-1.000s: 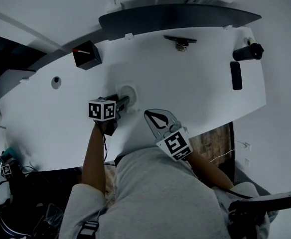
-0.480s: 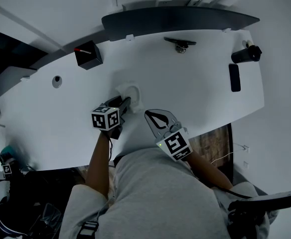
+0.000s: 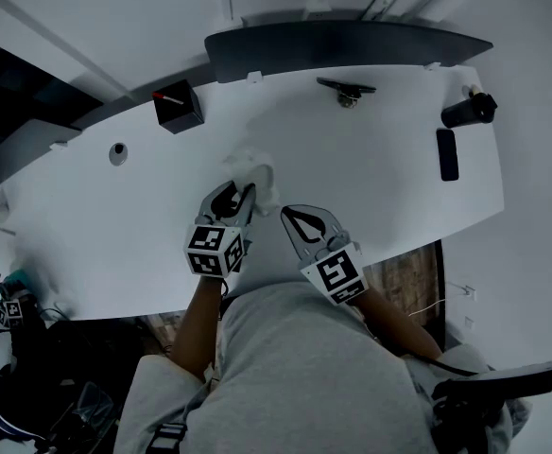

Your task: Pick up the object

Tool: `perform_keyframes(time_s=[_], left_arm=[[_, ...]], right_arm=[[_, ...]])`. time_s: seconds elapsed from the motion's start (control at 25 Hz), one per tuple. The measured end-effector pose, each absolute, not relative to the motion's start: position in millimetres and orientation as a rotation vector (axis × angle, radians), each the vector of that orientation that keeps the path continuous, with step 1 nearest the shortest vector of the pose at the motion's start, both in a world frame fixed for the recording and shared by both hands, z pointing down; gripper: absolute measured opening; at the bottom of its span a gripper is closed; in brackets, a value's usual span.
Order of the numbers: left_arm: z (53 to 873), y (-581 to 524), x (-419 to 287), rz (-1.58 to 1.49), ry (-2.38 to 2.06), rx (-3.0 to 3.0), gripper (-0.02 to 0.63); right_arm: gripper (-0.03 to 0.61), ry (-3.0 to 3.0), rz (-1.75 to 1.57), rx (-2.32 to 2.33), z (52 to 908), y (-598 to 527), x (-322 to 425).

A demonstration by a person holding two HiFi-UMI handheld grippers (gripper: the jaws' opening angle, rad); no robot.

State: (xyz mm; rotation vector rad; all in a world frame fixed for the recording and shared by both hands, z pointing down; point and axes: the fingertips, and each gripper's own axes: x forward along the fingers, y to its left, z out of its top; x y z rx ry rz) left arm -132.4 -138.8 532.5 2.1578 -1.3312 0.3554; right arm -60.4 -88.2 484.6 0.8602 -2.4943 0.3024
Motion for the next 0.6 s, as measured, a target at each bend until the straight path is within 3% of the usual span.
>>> perform_keyframes(time_s=[0.6], left_arm=[[402.6,-102.7,-130.4,0.265,-1.841,2.482,0.123]], right_arm=[[0.002,-2.554,0.174,0.973,452.5,-95.5,-43.8]])
